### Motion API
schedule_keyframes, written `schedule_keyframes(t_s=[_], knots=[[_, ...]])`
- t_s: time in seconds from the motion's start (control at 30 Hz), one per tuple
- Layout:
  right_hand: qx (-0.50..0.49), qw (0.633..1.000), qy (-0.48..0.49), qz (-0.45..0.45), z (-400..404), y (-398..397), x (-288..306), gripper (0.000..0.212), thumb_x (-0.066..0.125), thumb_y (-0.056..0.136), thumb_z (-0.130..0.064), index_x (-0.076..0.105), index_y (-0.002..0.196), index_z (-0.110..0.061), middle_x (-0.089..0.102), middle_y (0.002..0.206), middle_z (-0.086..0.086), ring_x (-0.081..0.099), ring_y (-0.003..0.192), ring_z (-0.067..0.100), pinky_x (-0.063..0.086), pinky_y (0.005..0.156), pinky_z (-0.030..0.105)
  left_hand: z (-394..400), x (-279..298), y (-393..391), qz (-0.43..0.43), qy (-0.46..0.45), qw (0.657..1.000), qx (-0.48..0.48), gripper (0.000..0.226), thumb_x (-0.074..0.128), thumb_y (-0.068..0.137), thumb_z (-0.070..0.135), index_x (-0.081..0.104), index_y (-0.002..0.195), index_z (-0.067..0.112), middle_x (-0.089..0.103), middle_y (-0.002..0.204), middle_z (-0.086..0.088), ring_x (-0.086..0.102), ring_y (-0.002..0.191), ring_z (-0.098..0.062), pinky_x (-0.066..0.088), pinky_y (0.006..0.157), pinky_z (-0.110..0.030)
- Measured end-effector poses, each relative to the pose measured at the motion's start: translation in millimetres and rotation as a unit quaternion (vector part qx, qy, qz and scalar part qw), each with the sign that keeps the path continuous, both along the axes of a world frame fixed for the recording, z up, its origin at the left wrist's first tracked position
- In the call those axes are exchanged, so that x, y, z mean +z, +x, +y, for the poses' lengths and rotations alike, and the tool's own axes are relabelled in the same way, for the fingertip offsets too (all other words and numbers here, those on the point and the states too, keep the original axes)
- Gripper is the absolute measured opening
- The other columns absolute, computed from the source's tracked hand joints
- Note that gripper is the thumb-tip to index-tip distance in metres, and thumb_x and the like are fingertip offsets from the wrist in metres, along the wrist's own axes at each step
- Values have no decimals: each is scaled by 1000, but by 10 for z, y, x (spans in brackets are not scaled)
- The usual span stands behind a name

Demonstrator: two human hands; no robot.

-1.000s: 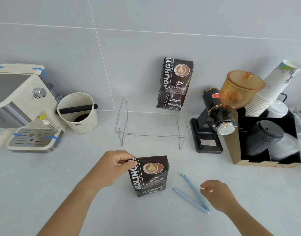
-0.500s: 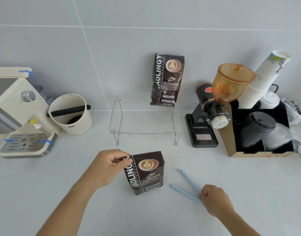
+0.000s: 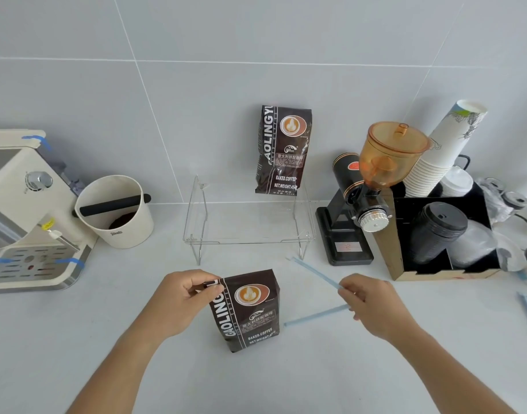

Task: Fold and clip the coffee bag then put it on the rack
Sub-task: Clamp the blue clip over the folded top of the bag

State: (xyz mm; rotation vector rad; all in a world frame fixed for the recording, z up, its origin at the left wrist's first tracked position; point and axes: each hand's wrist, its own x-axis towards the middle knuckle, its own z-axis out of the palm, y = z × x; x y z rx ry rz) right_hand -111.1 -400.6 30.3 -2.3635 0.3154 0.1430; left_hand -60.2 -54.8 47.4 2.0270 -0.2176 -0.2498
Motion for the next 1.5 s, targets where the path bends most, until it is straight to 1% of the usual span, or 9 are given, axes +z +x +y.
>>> schedule_keyframes(t_s=[0.17,0.37,0.53,0.73,0.83,0.93,1.07,1.23,1.5], knots=[[-52,996,68,-27,-68,1,291,15,68,87,-11,72,78,-22,73,72,-6,65,50,13,54,45,22,-35,-27,-56,18,-11,1000,6,33,70,83,8,75,78,40,76,82,11,70,72,-8,50,66,-12],[-85,980,174,-53,-9,-10,552,12,67,87,-6,74,84,-14,75,74,5,58,43,16,48,42,25,-98,-76,-86,40,-13,999,-2,26,68,85,7,74,85,32,76,87,13,72,80,-11,53,74,-18],[-5,971,233,-62,523,326,802,10,67,86,-3,73,83,-10,76,76,9,58,44,17,49,42,25,145,10,-95,24,-47,997,50,33,64,87,4,74,91,36,77,94,11,72,85,-8,53,80,-16],[38,975,218,-20,744,437,693,6,69,86,-6,72,82,-5,68,75,12,61,47,14,53,45,23,2,-78,-130,58,-149,984,78,13,61,88,-3,66,89,9,78,82,-6,70,76,-12,51,71,-13],[44,976,215,2,816,468,611,7,70,86,-10,73,80,-6,67,71,6,61,47,15,53,46,24,-32,-115,-164,62,-178,977,99,17,57,90,-2,68,91,11,79,85,-3,71,79,-9,53,76,-16],[56,976,211,11,888,496,572,10,71,85,-13,75,76,-10,71,70,18,63,50,20,56,51,29,-51,-136,-197,47,-181,975,123,19,58,89,-2,71,92,11,79,86,-2,72,82,-11,56,80,-21],[68,975,213,17,932,516,541,17,69,86,-15,75,72,-9,71,70,22,64,52,22,55,58,36,-102,-146,-233,24,-175,973,148,18,60,88,-3,71,90,11,79,79,5,70,74,-3,49,68,-9],[89,957,271,48,903,545,525,18,63,91,-10,75,83,2,66,65,13,62,55,16,54,57,31,-136,-154,-231,16,-175,969,177,23,61,87,-2,71,84,19,79,79,6,69,74,-5,51,69,-12],[163,931,298,131,745,576,536,25,77,77,0,76,101,-8,66,97,40,59,70,22,42,70,39,-111,-139,-216,19,-154,973,173,15,64,86,1,72,86,14,79,85,-1,72,75,-7,51,68,-11]])
